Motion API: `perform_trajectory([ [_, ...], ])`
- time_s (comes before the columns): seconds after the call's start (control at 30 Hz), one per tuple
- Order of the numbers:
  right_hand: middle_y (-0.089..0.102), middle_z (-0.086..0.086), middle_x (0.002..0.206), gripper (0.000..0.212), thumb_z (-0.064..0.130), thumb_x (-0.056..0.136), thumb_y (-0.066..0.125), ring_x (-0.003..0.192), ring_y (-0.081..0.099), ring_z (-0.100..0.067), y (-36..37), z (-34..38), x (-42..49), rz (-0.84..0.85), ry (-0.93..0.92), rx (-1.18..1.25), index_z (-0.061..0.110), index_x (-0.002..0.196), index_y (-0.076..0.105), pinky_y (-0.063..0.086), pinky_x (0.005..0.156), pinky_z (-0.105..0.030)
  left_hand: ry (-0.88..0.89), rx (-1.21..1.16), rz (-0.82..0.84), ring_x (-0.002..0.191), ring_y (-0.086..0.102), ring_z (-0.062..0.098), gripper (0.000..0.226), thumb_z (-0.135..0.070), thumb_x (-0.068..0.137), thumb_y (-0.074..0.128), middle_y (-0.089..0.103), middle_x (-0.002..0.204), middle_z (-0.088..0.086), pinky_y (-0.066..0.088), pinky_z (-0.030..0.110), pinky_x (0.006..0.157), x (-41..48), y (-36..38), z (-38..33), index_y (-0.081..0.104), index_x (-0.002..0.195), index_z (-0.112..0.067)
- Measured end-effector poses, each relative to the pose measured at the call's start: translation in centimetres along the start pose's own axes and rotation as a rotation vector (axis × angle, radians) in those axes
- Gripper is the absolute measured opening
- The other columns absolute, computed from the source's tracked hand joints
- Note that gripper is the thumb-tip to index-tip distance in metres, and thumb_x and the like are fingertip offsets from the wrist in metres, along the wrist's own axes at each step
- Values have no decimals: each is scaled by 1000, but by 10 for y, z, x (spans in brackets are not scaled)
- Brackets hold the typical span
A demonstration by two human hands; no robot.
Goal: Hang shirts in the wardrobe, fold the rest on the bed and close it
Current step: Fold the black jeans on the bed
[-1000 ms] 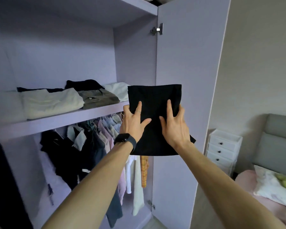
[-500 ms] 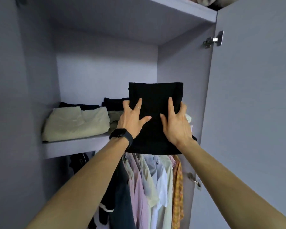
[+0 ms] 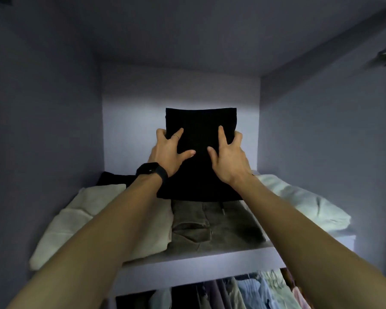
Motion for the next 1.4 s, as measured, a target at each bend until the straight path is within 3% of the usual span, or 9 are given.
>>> perform_trajectory([
  [0.27,15,-19,149,66,42,106,37,107,56,-38,134,58,104,159,-55,173,17,160,8,48,94,-44,-138,247,-9,116,56,35,70,-50,88,70,28,140,8,49,41,98,87,-12,122,41,148,-28],
  [0.6,6,-21,156,66,40,107,36,125,47,-40,260,116,110,437,-94,193,17,160,6,45,101,-44,-242,633,214,110,57,35,58,-49,98,54,25,140,11,51,42,93,79,-3,233,39,147,-23],
  [0.7,-9,-21,163,67,43,106,34,143,25,-41,286,117,98,496,-138,12,16,161,6,37,110,-45,-218,881,282,126,44,30,53,-54,100,43,24,145,13,45,41,98,64,19,252,44,144,-25],
  [0.8,-30,-15,162,73,51,104,34,152,-1,-38,301,116,93,563,-173,-104,19,161,2,16,120,-51,-171,1080,334,141,25,28,55,-59,99,35,12,158,13,31,43,108,56,31,264,47,144,-28],
  [0.93,-41,-16,156,76,51,104,30,153,-6,-41,310,112,90,814,-62,21,21,159,-15,10,123,-51,-257,1107,427,149,10,25,59,-61,100,22,1,164,8,17,49,117,54,29,277,27,154,-38],
  [1.03,-38,-20,156,79,51,106,29,152,-3,-46,313,110,86,988,50,89,19,157,-22,9,123,-50,-346,1130,513,153,-4,28,58,-62,100,10,-10,167,4,-1,51,122,50,30,290,2,156,-47],
  [1.13,-35,-23,157,80,51,106,28,152,-5,-45,312,109,83,1086,108,117,14,156,-23,7,124,-49,-359,1147,566,153,-12,29,60,-69,97,4,-17,166,3,-7,48,122,53,25,297,-9,152,-51],
  [1.3,-39,-22,155,87,57,103,33,150,-19,-42,316,108,80,1089,148,108,16,157,-20,1,124,-52,-415,1165,651,152,-16,30,62,-68,99,13,-21,165,5,-7,51,122,57,28,292,-5,155,-48],
  [1.4,-44,-19,153,85,59,100,32,146,-34,-36,314,110,83,897,-2,-85,10,159,-4,-7,121,-56,-433,1034,631,153,-11,29,58,-53,104,26,-17,166,5,-1,59,120,58,35,274,19,158,-33],
])
Point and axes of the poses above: each hand's wrist, its own x-axis towards the middle knuckle, its own y-axis out of the palm, z = x × y, the point moved 3 cm from there along x, towards the middle knuckle
